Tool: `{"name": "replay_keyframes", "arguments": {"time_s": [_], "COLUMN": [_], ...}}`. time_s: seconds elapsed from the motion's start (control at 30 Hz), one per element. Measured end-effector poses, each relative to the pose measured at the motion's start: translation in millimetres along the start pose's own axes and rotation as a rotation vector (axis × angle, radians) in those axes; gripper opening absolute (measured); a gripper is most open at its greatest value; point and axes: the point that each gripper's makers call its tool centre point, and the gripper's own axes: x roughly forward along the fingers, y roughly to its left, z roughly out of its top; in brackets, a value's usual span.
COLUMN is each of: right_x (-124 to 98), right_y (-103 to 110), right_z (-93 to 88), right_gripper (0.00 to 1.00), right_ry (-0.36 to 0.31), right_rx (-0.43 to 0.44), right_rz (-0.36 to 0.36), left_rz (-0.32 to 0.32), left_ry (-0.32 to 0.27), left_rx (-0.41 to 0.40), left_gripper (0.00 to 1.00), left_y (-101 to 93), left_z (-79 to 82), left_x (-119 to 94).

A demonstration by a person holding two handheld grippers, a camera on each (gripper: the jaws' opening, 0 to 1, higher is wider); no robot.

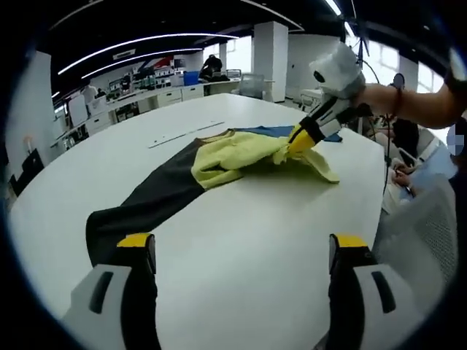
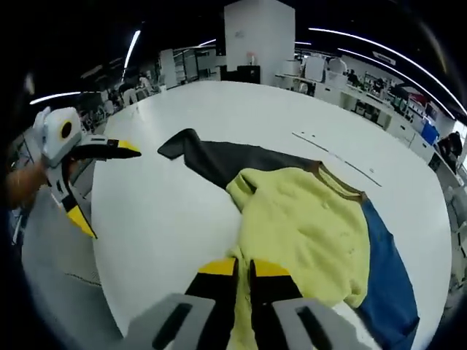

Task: Fold the garment on the visible template until the final outline fits inside the template.

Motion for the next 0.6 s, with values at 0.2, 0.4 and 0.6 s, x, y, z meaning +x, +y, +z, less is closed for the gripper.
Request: {"name": "replay_keyframes", "arguments": {"time_s": [0.2,0.4,0.6], "right_x": [-15,-20,-21], "right_y": [-18,-32,-45], "right_z": [9.9,22.2,34.1], "right_gripper": [0.02,0.02,0.02], "right_ry": [-0.022,-0.039,-0.04], "right_rx": [0.032,0.038,0.028], "right_rz": [-0.018,-0.013,-0.007], "left_rz": [-0.012,-0.012,-0.012], "left_ry": [-0.027,-0.032,-0.046], "left_rx": [-0.015,-0.035,-0.046], "left_gripper": [0.93,0.88,0.82], "left_y": [-5.3,-4.2,-1.7], "left_z": [9.1,11.3,16.6], "left_x": [6,14,21]}}
